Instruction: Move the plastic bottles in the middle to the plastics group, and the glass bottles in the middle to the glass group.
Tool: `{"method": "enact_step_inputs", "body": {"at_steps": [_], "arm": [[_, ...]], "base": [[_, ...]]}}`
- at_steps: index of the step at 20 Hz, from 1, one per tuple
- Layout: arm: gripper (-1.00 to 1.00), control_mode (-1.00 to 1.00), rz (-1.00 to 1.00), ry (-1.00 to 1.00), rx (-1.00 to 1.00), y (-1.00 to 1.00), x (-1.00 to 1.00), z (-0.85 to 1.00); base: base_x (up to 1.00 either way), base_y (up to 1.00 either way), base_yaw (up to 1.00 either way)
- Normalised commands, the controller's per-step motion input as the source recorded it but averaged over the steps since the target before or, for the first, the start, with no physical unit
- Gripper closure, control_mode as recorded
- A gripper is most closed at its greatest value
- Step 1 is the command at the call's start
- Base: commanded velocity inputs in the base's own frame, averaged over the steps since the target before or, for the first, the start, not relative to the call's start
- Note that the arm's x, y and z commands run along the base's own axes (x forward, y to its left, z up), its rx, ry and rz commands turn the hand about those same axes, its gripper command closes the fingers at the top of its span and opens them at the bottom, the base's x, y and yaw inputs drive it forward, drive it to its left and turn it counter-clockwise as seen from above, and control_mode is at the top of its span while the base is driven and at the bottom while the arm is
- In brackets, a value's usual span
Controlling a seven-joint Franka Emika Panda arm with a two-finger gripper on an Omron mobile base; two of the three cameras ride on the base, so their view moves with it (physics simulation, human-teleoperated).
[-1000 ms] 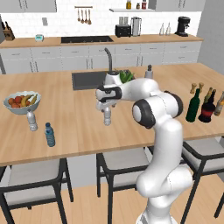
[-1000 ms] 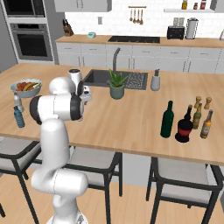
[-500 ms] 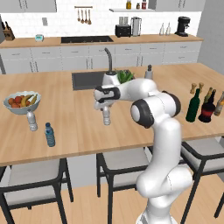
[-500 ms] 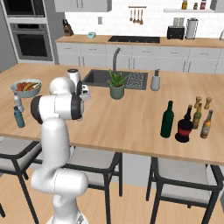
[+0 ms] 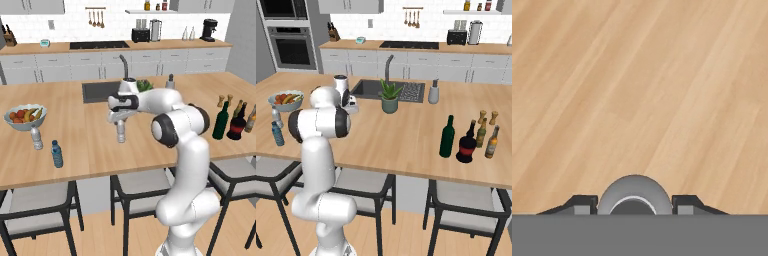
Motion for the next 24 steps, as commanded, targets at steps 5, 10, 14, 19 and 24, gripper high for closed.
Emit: {"method": "enact_step_inputs", "body": {"at_steps": [5, 10, 14, 19, 24], "arm": [[1.00, -1.00, 0.00, -0.05, 0.28, 0.00, -1.00, 0.29], [1.00, -1.00, 0.01, -0.15, 0.07, 0.36, -1.00, 0.04], [1.00, -1.00, 0.01, -0.03, 0.00, 0.71, -0.79, 0.02], [1.00, -1.00, 0.00, 0.00, 0.00, 0.96, -0.25, 0.17], [1.00, -1.00, 0.00, 0.02, -0.02, 0.99, 0.07, 0.22]], "base": [[0.00, 0.00, 0.00], [0.00, 0.00, 0.00], [0.00, 0.00, 0.00], [0.00, 0.00, 0.00], [0.00, 0.00, 0.00]]}}
